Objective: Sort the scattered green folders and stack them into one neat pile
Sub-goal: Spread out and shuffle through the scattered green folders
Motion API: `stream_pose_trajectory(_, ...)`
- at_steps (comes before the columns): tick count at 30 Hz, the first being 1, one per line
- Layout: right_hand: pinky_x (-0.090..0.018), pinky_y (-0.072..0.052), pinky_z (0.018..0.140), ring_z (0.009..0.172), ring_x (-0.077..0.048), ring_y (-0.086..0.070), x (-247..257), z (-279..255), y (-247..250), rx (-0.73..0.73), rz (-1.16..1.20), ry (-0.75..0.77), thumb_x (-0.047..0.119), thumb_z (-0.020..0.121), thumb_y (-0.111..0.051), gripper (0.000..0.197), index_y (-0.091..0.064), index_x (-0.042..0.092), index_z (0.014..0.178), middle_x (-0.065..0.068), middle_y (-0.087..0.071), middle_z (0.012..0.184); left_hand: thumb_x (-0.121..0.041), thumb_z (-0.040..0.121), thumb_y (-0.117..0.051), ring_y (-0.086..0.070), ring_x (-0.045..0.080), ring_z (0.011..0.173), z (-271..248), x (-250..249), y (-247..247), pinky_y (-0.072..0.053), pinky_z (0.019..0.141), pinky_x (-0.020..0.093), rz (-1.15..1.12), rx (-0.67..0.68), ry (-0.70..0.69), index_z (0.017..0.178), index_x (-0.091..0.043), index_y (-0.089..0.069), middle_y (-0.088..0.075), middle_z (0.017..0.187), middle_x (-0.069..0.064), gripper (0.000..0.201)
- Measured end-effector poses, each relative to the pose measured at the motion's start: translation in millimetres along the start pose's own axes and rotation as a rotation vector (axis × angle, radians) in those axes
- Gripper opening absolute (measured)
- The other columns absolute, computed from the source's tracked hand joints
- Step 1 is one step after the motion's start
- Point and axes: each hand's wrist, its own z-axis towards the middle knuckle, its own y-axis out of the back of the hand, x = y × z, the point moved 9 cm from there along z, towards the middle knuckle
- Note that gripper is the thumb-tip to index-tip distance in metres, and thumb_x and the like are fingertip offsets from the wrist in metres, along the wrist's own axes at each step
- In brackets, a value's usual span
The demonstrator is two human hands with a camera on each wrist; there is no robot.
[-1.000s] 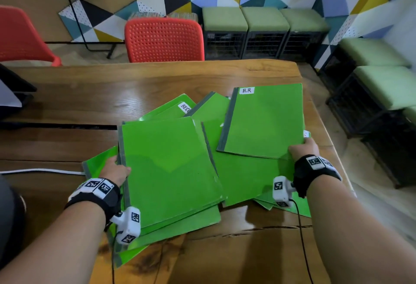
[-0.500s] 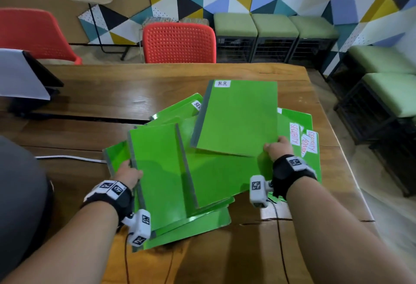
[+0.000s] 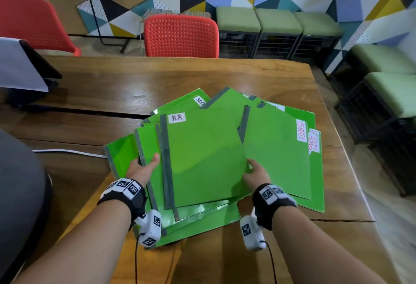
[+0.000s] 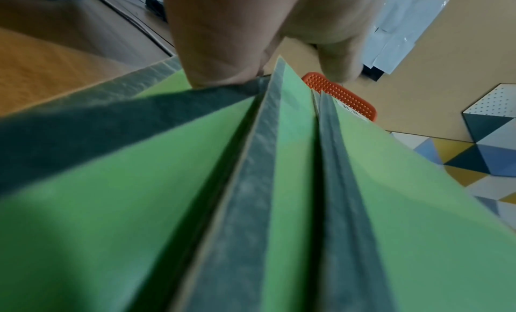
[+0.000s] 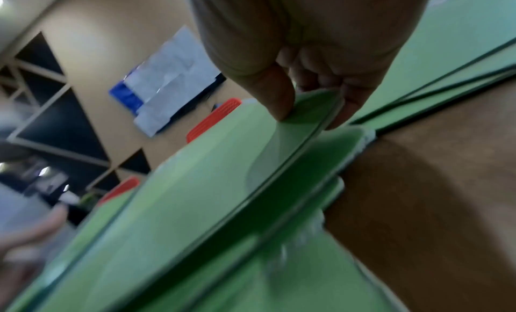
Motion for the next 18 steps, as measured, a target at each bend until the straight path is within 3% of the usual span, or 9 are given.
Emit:
stream_pose_trajectory(2,-0.036,-0.055,0.091,0.106,-0.025,-0.057,-0.7,-12.6,-23.5,0.070,-0.112,0.021,-0.007,0.084,-0.053,0.069,-0.037,0.021,0.145,-0.011,-0.044,0.135,-0.055,0.075,-0.073,-0.034,0.038,0.141,-6.4,-4.6,-1.7,-0.032,0.113,0.054,0.027,0.012,-0.001,0.152,-0.012,-0.023,-0.031,0.157,0.011,0.102)
stream_pose_trajectory(4,-0.029,-0.051,0.096,0.113,-0.021,-0.049,0.7,-22.8,-36.4,0.078,-0.214,0.053,-0.006,0.082,-0.055,0.074,-0.034,0.021,0.147,-0.009,-0.034,0.138,-0.031,0.078,-0.079,-0.037,0.038,0.139,-12.3,-8.7,-0.8,-0.033,0.113,0.052,0.031,-0.017,-0.011,0.151,-0.009,-0.026,-0.036,0.154,0.014,0.092)
stream_pose_trajectory(6,-0.033,-0.046,0.103,0.122,-0.022,-0.043,6.9,-25.8,-37.4,0.063,-0.301,0.099,0.001,0.083,-0.060,0.074,-0.033,0.022,0.148,-0.008,-0.034,0.139,-0.013,0.083,-0.074,-0.037,0.037,0.140,-24.0,-17.1,2.8,-0.031,0.114,0.049,0.019,-0.048,-0.045,0.150,-0.007,-0.027,-0.037,0.153,0.014,0.082)
stream_pose_trajectory(9,-0.042,-0.037,0.111,0.133,-0.029,-0.035,17.9,-22.5,-22.3,0.065,-0.305,0.135,0.025,0.082,-0.068,0.079,-0.027,0.021,0.149,-0.011,-0.031,0.145,-0.004,0.087,-0.067,-0.040,0.032,0.135,-49.9,-35.9,8.7,-0.029,0.112,0.047,-0.095,-0.018,-0.156,0.149,-0.005,-0.026,-0.039,0.151,0.014,0.074)
stream_pose_trajectory(11,-0.046,-0.038,0.110,0.133,-0.031,-0.037,29.3,-26.7,-1.6,0.065,-0.152,0.133,0.032,0.079,-0.073,0.092,-0.018,0.019,0.151,-0.015,-0.029,0.148,0.004,0.087,-0.065,-0.047,0.020,0.115,-68.5,-47.7,13.9,-0.030,0.111,0.045,-0.221,0.037,-0.253,0.143,-0.004,-0.034,-0.052,0.132,0.008,0.065)
stream_pose_trajectory(14,-0.035,-0.039,0.104,0.116,-0.024,-0.051,45.6,-41.6,27.5,0.128,0.285,0.166,0.014,0.082,-0.073,0.092,-0.012,0.014,0.151,-0.011,-0.047,0.136,0.014,0.084,-0.062,-0.057,0.018,0.092,-95.0,-60.9,22.6,-0.038,0.107,0.044,-0.359,0.151,-0.373,0.116,-0.018,-0.046,-0.062,0.098,-0.006,0.048)
stream_pose_trajectory(16,-0.039,-0.044,0.101,0.104,-0.025,-0.060,51.7,-53.5,45.5,0.138,0.552,0.188,0.001,0.082,-0.070,0.081,-0.025,0.014,0.147,-0.009,-0.059,0.119,0.017,0.084,-0.059,-0.058,0.011,0.088,-108.8,-65.9,29.5,-0.040,0.104,0.042,-0.407,0.201,-0.434,0.111,-0.019,-0.047,-0.062,0.095,-0.005,0.047)
stream_pose_trajectory(18,-0.043,-0.054,0.089,0.098,-0.028,-0.065,57.5,-67.4,60.3,0.099,0.705,0.256,-0.011,0.081,-0.065,0.064,-0.040,0.013,0.135,-0.012,-0.065,0.112,0.018,0.085,-0.056,-0.058,0.015,0.095,-124.5,-69.8,34.3,-0.039,0.105,0.046,-0.431,0.243,-0.505,0.108,-0.025,-0.052,-0.063,0.101,-0.001,0.049)
